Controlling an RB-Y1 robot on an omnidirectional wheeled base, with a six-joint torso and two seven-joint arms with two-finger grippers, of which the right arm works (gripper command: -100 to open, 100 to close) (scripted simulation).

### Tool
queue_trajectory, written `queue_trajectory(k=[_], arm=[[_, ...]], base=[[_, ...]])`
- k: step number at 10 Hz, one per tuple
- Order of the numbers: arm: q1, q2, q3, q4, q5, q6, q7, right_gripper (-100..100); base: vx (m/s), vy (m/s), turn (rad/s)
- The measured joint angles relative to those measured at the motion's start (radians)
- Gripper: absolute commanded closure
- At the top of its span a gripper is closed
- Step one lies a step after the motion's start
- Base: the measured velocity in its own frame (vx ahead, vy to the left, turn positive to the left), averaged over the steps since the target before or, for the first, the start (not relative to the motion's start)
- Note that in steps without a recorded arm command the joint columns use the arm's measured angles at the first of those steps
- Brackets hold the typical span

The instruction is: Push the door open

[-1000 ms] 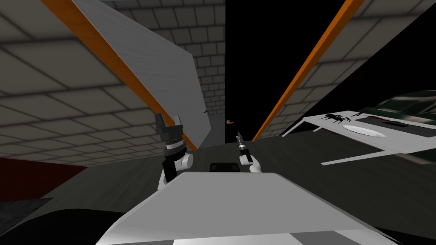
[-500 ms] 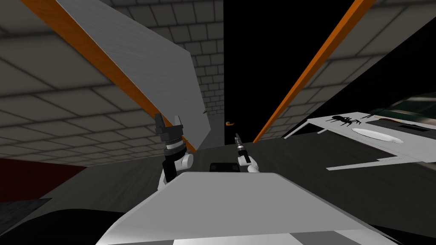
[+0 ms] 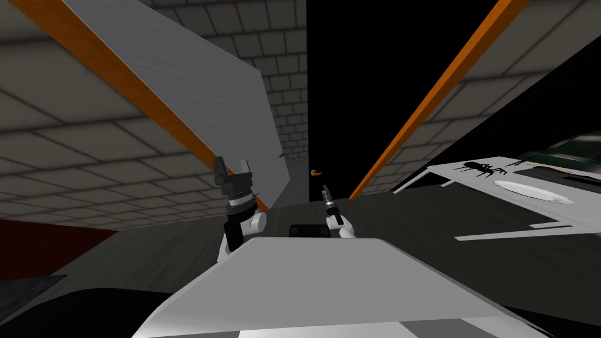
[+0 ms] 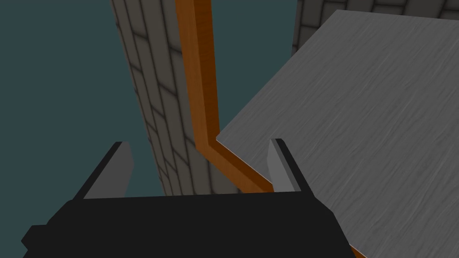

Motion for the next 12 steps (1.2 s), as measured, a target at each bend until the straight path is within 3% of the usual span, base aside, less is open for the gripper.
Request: queue_trajectory(k=[4, 5, 8, 12], arm=[[-0.038, 0.028, 0.004, 0.092, -0.005, -0.018, 0.003, -100], [-0.039, 0.029, 0.005, 0.094, -0.005, -0.019, 0.003, -100], [-0.038, -0.013, 0.001, 0.094, -0.007, -0.017, 0.002, -100], [-0.042, -0.030, -0.007, 0.105, -0.011, -0.025, 0.003, -100]], base=[[0.123, -0.060, 0.022], [0.083, 0.001, 0.023], [0.176, 0.018, 0.021], [0.208, 0.032, 0.025]])
